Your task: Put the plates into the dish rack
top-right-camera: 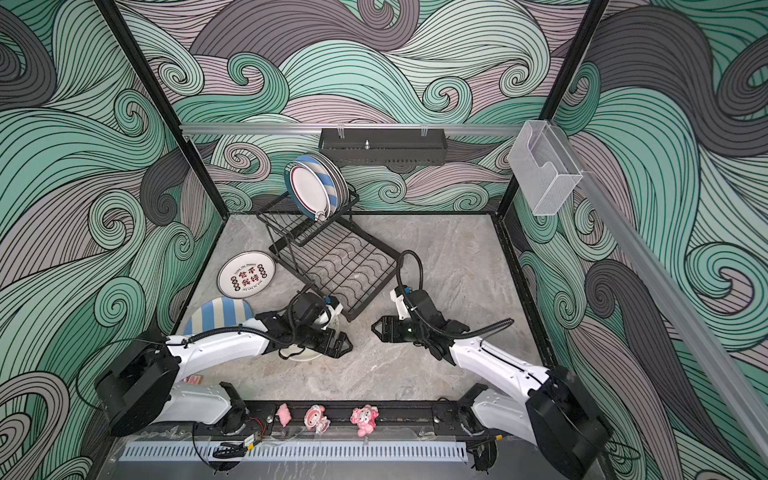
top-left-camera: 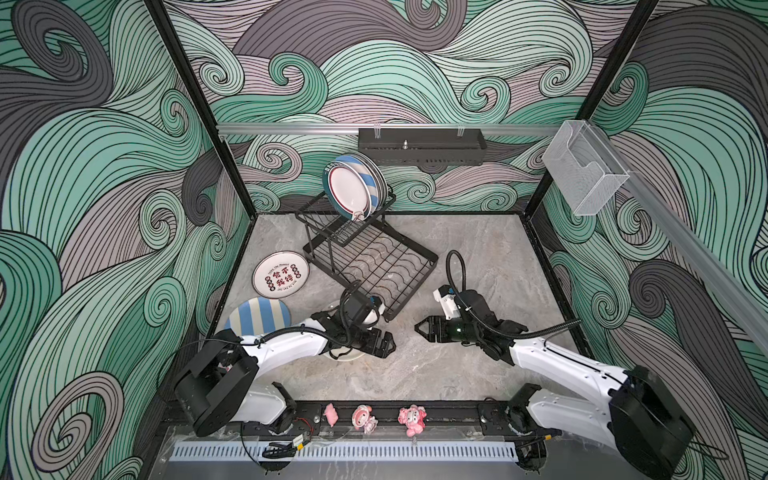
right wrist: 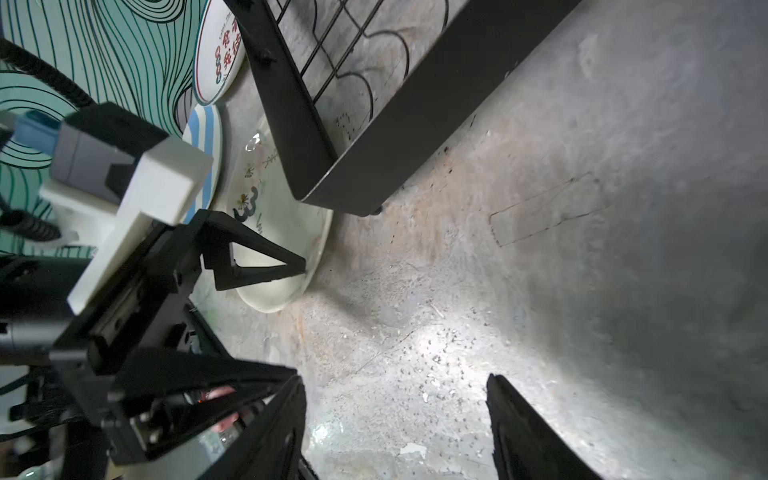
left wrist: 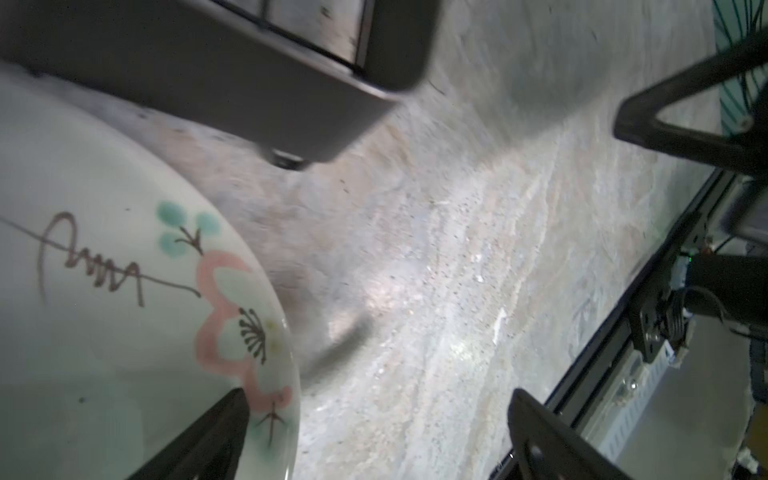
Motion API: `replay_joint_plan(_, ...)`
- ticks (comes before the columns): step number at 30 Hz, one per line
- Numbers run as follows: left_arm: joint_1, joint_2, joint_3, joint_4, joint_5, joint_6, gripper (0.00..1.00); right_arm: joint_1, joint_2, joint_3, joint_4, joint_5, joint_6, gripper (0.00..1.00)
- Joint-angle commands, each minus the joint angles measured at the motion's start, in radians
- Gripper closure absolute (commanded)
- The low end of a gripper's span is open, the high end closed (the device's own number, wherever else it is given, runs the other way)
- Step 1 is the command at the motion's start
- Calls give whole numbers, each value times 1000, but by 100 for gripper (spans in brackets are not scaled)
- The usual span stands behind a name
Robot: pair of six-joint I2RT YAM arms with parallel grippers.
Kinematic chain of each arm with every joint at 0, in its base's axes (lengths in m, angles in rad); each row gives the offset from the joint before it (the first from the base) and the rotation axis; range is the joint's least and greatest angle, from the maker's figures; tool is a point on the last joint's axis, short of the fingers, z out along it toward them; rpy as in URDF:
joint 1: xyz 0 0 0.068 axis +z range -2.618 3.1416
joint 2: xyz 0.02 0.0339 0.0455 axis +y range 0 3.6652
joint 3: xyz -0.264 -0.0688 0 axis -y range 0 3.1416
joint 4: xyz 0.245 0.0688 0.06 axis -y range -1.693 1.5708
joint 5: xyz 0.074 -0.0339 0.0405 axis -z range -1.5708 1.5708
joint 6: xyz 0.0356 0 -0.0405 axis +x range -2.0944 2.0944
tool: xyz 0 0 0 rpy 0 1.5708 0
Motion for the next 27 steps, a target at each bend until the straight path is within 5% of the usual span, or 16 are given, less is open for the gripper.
replay_joint_plan(1, -56, 25, 62, -92, -3, 20, 1, 14, 43, -32, 127, -95, 97, 28)
replay_joint_plan(8, -107, 17, 127, -158, 26, 45, 1, 70, 76, -43, 171, -58, 126, 25)
replay_joint_plan(12, -85, -82, 156, -299, -212, -41, 1, 84, 101, -40, 182, -49, 122, 25)
replay_joint_plan(22, 253, -337, -16, -218, -503, -97, 1, 104, 127, -19, 221, -29, 140, 24)
replay_joint_plan(27, 394, -289, -60, -124, -419, -49, 1, 107, 164, 16, 208, -54, 114, 23)
